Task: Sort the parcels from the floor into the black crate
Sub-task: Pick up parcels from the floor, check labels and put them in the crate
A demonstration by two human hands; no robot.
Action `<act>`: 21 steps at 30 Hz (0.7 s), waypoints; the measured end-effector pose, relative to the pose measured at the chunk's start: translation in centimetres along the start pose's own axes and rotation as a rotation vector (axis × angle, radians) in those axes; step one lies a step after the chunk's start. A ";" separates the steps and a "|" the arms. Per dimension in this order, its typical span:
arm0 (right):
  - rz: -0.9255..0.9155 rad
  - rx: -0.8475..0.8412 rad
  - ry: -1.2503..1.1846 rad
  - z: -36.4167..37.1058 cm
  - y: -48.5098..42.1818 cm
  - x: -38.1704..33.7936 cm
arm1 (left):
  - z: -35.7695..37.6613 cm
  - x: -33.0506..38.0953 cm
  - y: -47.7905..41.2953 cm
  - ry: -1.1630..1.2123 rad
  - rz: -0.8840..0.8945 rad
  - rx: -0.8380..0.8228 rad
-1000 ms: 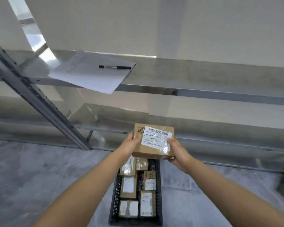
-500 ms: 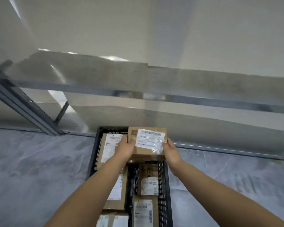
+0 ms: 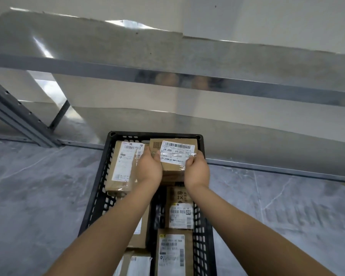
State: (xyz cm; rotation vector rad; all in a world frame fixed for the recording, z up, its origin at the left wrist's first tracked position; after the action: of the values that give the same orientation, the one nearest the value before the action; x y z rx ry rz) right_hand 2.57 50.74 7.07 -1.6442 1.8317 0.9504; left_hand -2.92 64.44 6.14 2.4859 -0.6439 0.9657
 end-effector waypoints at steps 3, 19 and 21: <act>0.005 -0.004 0.125 0.0 -0.3 0.0 | 0.1 0.1 0.7 -0.044 0.028 0.069; 0.154 -0.040 -0.194 -2.1 -1.4 0.9 | -0.1 -2.5 -0.6 0.598 -0.446 -0.123; 0.071 -0.015 -0.116 -2.2 -1.1 0.6 | -0.5 -2.4 -0.3 0.502 -0.329 -0.136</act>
State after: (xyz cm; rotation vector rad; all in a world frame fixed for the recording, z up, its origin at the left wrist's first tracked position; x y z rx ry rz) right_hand 3.70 48.64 7.79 -1.5080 1.8192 1.0702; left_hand -4.59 65.63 4.75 2.0230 -0.1277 1.2908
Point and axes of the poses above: each hand's wrist, its own y-axis away from the middle knuckle, its own z-axis out of the palm, x = y × z, the point moved 4 cm from there along -y, towards the middle knuckle, and after that the axes turned 7 degrees about x, right-handed, at the moved point
